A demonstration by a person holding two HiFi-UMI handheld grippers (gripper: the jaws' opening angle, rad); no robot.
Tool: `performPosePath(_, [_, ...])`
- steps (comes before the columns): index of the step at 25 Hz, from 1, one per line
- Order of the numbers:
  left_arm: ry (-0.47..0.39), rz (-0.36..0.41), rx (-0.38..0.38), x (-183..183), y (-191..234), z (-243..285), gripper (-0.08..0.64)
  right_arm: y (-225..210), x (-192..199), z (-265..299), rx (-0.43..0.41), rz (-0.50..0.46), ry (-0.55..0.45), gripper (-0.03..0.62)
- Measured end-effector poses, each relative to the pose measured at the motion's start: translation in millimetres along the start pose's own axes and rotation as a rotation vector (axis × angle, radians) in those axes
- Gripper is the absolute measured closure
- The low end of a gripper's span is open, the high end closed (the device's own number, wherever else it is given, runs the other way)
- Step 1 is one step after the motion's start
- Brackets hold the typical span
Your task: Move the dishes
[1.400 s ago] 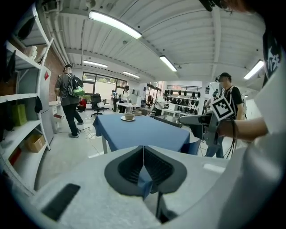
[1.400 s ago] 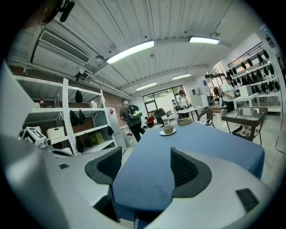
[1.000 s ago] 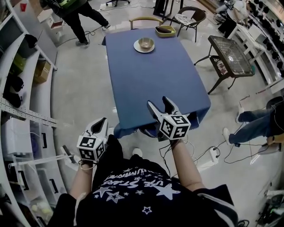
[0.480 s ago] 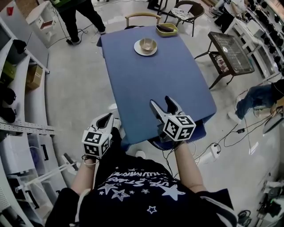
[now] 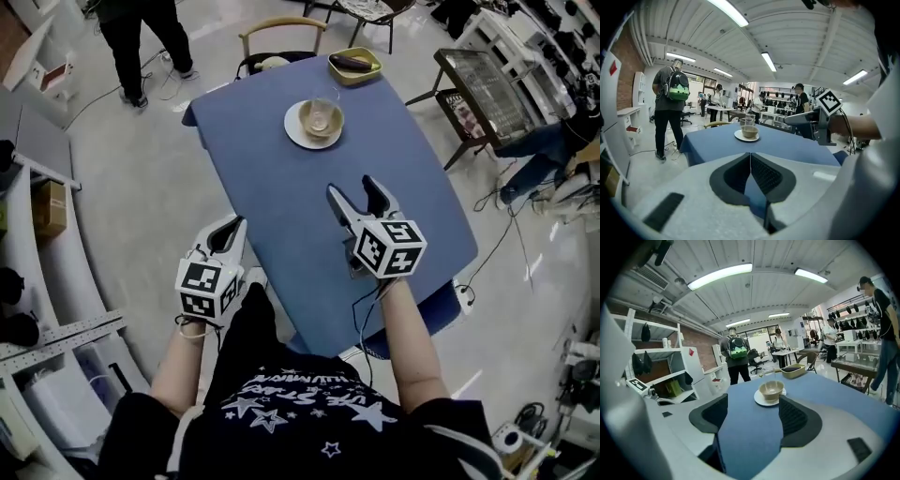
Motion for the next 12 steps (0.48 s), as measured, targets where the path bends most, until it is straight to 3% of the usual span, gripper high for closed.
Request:
performPosePath(6, [0.030, -0.025, 0.030, -10.6, 62.0, 44.1, 0.540, -22.4, -29.3, 67.2, 0.087, -0.034, -0.003, 0.269])
performPosePath(12, [0.040, -0.022, 0.070, -21.2, 97.8, 75.9, 0.540, -37.2, -51.1, 134.9, 0.172, -0.118, 0.003, 0.298])
Point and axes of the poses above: the fingertips, and each gripper's own axes: z forward along the fingers, y to its left, x out of its underside, the point moved 3 cm from there along -z, backward along the fingers, and after that the axes turned 2 degrees about y, right-handed, at the moved point
